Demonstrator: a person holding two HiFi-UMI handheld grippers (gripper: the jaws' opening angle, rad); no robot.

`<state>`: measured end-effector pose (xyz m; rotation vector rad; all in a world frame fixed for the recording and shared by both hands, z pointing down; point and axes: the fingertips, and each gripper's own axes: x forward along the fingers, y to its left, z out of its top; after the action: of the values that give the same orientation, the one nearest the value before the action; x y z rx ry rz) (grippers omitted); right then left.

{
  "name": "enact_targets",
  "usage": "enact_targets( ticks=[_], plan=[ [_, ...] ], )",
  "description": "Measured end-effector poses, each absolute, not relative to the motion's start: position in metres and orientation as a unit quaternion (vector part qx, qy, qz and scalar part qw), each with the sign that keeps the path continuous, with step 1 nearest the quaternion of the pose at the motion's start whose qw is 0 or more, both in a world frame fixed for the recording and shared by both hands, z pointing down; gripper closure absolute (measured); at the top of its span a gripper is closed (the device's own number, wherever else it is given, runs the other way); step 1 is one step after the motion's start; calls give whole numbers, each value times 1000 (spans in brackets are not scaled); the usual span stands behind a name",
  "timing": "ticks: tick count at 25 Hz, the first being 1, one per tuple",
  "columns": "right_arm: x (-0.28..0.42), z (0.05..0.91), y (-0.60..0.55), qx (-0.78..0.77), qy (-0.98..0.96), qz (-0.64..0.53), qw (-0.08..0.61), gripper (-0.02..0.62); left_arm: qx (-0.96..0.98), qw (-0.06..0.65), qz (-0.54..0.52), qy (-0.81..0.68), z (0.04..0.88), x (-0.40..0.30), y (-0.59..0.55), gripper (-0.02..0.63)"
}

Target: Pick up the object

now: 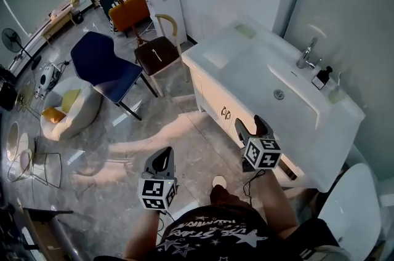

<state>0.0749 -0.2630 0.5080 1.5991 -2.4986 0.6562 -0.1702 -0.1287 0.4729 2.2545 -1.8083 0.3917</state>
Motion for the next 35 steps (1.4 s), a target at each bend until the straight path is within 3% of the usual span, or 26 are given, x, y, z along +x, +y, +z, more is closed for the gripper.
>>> enact_targets(
  ticks=[22, 35],
  plan=[
    [146, 521, -419, 550, -795, 254, 32, 299, 791, 91, 150, -586, 468, -107, -315, 591],
    [156, 540, -540, 628, -731, 265, 39, 299, 857, 98, 160, -481, 492, -98, -504, 591]
  ],
)
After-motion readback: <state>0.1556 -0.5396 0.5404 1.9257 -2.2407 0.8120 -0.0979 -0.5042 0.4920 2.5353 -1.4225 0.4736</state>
